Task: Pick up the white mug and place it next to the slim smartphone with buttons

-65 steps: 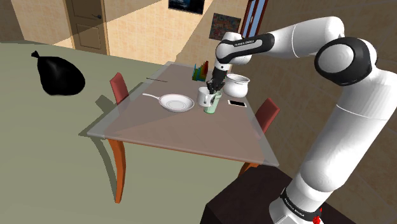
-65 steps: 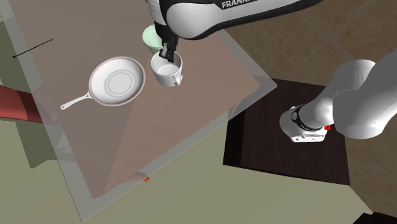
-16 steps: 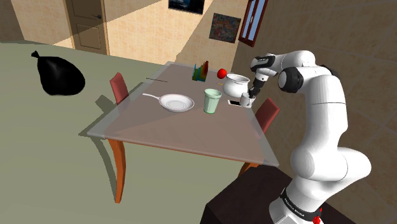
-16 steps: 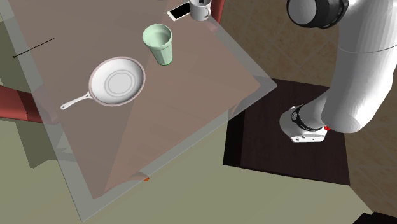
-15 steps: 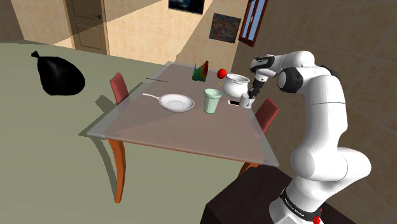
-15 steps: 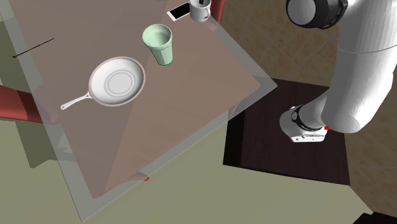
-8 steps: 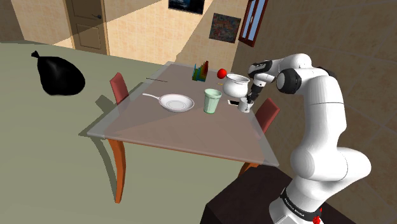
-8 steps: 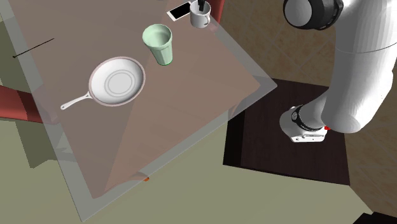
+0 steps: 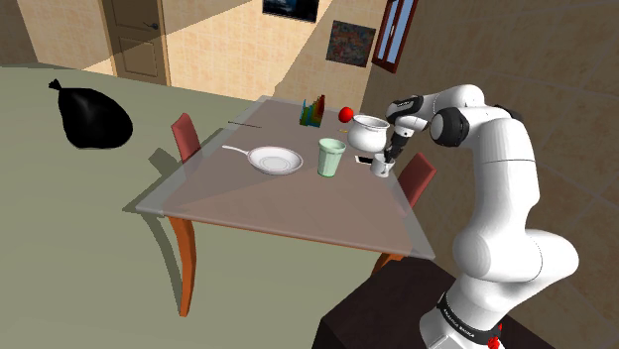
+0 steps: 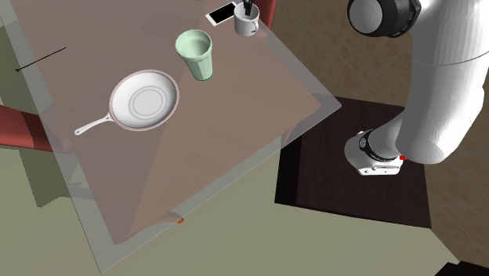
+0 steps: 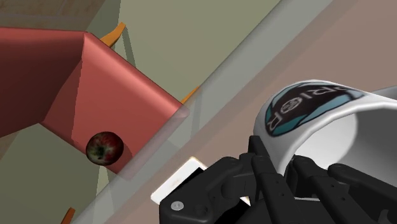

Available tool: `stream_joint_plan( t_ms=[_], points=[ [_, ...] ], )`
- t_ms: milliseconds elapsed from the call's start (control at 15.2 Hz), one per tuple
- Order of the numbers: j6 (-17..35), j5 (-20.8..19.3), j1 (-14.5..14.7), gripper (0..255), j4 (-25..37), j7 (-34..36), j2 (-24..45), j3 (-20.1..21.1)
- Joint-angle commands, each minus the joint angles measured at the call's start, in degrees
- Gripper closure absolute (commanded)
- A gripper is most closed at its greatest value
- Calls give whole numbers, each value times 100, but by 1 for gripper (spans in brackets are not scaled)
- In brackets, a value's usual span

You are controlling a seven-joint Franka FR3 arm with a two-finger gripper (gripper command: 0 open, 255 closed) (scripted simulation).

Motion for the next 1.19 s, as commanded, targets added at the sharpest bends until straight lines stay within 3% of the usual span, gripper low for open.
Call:
stream_joint_plan(
  t_ms=[0, 66, 396, 660, 1122],
  points=[
    [1, 0, 0, 255, 0, 0, -1, 0],
    [0, 0, 0, 0, 1, 0, 0, 0],
    [1, 0, 0, 0, 1, 0, 0, 0],
    [-553, -74, -33, 0, 298, 53, -261, -53],
    [-553, -74, -33, 0, 298, 53, -261, -53]
  ],
)
